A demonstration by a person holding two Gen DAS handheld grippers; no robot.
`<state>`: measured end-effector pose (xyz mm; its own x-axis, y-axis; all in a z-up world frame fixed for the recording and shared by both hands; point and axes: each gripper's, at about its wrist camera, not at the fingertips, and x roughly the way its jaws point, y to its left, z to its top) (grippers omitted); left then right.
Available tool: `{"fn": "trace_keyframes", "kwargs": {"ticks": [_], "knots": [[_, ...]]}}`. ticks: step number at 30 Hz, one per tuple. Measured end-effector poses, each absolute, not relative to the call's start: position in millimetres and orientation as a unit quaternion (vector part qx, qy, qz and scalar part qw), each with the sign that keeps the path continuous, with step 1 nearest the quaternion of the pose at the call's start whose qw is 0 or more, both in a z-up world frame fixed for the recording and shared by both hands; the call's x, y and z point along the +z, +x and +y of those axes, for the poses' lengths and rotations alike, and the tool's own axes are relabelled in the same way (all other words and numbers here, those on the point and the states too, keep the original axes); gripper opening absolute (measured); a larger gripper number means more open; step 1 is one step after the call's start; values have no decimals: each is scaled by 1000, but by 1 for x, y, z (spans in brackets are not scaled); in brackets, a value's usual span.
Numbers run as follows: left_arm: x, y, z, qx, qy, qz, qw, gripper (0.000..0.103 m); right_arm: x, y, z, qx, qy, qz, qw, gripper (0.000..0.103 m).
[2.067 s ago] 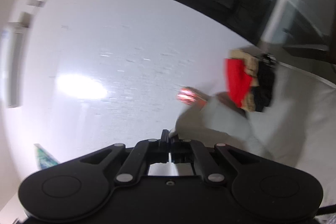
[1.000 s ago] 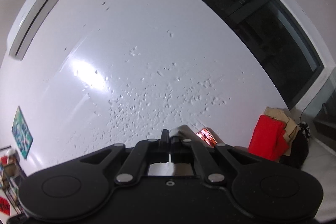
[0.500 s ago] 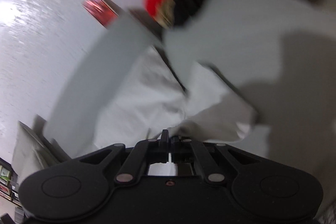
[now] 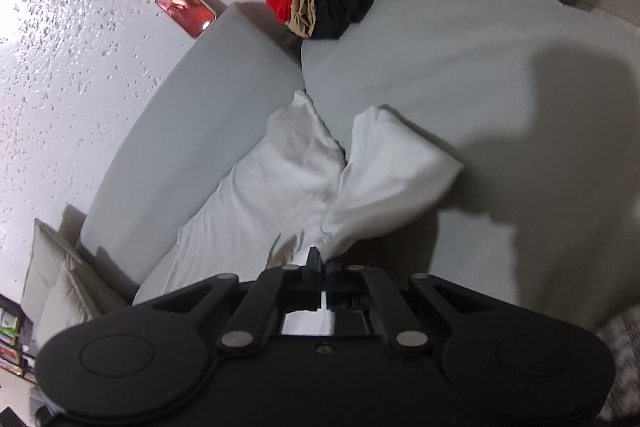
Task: Fold clothes
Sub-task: 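Lay the hoodie flat on the sofa and open both grippers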
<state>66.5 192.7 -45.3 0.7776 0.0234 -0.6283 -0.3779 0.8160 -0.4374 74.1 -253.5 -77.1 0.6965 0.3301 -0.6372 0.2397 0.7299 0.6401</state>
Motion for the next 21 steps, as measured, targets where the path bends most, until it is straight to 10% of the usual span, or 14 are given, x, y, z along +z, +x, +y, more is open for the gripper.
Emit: {"fn": "trace_keyframes", "kwargs": {"ticks": [12, 21], "knots": [[-86, 30, 197, 163, -209, 423, 867, 10, -116, 50, -258, 23, 298, 463, 835, 7], [-46, -34, 161, 19, -161, 393, 905, 42, -67, 7, -250, 141, 263, 439, 848, 51]]}}
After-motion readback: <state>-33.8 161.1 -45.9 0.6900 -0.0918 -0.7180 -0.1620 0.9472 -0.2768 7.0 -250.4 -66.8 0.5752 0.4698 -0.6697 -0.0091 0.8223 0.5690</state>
